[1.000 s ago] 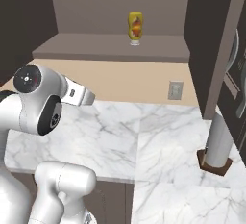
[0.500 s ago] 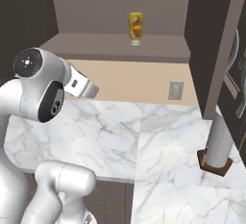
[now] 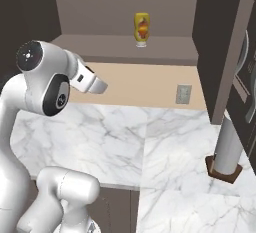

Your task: Move the mayonnaise and mustard from the cabinet to the dining counter.

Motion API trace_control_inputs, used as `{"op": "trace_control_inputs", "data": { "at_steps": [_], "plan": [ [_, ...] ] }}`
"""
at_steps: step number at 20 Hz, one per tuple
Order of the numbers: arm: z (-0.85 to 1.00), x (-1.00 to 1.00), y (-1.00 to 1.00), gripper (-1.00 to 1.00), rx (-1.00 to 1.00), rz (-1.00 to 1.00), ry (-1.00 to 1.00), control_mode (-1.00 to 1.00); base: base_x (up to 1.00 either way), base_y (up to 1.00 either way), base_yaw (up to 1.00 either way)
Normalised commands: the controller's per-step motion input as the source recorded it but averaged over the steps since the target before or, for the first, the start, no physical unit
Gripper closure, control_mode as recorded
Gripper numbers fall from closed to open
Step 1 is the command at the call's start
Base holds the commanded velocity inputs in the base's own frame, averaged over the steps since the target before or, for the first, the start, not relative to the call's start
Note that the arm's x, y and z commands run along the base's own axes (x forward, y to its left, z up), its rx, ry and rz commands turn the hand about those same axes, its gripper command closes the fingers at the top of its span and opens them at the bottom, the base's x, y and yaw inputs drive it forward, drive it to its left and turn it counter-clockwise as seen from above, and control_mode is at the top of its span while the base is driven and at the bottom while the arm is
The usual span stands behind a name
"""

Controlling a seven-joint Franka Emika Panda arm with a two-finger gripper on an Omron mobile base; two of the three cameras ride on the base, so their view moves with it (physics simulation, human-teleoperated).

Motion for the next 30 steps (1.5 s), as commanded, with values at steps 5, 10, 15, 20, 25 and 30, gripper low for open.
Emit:
{"op": "trace_control_inputs", "data": {
  "at_steps": [5,10,15,20,25,30],
  "plan": [
    [0.0,0.05,-0.18,-1.0,0.0,0.05,0.0,-1.0,0.0,0.0,0.0],
    [0.0,0.02,0.0,-1.0,0.0,0.01,0.0,-1.0,0.0,0.0,0.0],
    [0.36,0.08,0.0,-1.0,0.0,0.0,0.0,-1.0,0.0,0.0,0.0],
    [0.46,0.2,0.0,-1.0,-0.02,-0.03,0.0,-1.0,0.0,0.0,0.0],
    [0.32,0.26,0.0,-1.0,-0.05,-0.02,0.0,-1.0,0.0,0.0,0.0],
    [0.14,0.26,0.0,-1.0,-0.11,-0.03,0.0,-1.0,0.0,0.0,0.0]
  ]
}}
